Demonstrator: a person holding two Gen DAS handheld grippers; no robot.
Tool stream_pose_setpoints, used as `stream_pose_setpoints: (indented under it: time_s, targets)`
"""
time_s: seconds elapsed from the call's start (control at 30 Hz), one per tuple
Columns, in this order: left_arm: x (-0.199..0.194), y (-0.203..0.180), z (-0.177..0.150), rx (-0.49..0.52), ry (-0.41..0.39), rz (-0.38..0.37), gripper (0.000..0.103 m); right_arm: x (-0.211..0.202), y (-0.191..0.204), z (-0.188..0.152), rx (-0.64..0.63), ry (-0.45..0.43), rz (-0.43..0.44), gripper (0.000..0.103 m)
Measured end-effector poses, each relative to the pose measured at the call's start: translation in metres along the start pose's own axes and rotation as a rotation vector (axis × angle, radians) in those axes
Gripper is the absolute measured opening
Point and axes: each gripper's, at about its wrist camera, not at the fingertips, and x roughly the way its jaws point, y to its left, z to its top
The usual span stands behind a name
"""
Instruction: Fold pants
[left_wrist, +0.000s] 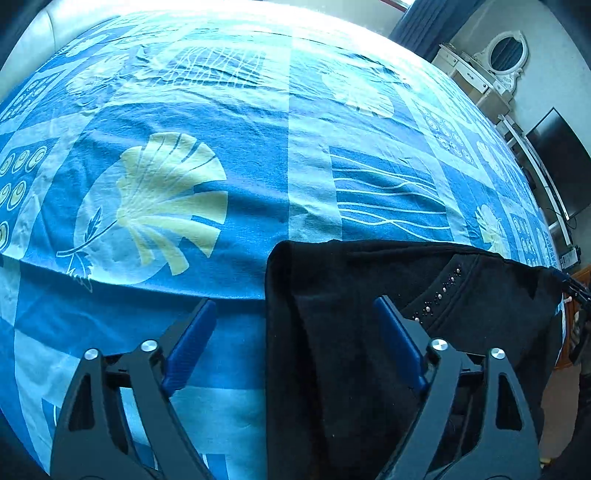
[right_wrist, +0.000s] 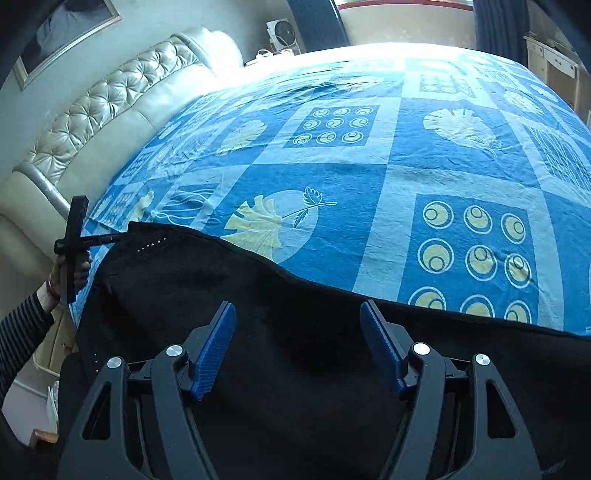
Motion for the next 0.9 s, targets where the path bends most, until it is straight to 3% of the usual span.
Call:
stream_pose_setpoints:
  time_s: [0.03,0.2,0.27,0.3,0.33,0.4,0.43,0.57,0.7,0.9]
  targets:
    - [0.006,-0.002,0.001,0.007,0.024,-0.011,0.065,0.009,0.005,0.006,-0.045,0.031,-0.013,0.070]
    - [0.017,-0.002,0.006,0.051,0.050,-0.003,0.060,0.046,0.016,0.025,-0.168,0.153,-0.046,0.070]
    - [0.017,-0.001,0.010,0.055,0.052,-0.008,0.044,0.057,0.015,0.029,-0.184,0.190,-0.045,0.070]
    - [0.017,-0.001,0.011,0.050,0.057,-0.018,0.042,0.062,0.014,0.030,-0.186,0.210,-0.048,0.069]
    - [0.017,-0.001,0.012,0.045,0.061,-0.024,0.038,0.068,0.014,0.029,-0.184,0.239,-0.061,0.048]
    - [0.018,-0.002,0.015,0.043,0.072,-0.055,0.021,0.077,0.016,0.027,-0.195,0.291,-0.097,0.023]
    - [0.018,-0.003,0.016,0.035,0.077,-0.079,0.008,0.076,0.020,0.026,-0.213,0.283,-0.111,0.019]
    - [0.008,-0.008,0.022,0.027,0.050,-0.058,0.006,0.048,0.030,0.030,-0.205,0.163,-0.149,0.013]
    - [-0.024,-0.012,0.018,0.008,-0.043,-0.124,0.005,0.007,0.052,0.026,-0.244,0.030,-0.211,0.013]
    - [-0.078,-0.018,-0.008,0.002,-0.155,-0.211,0.005,-0.041,0.084,-0.013,-0.296,-0.103,-0.262,0.013]
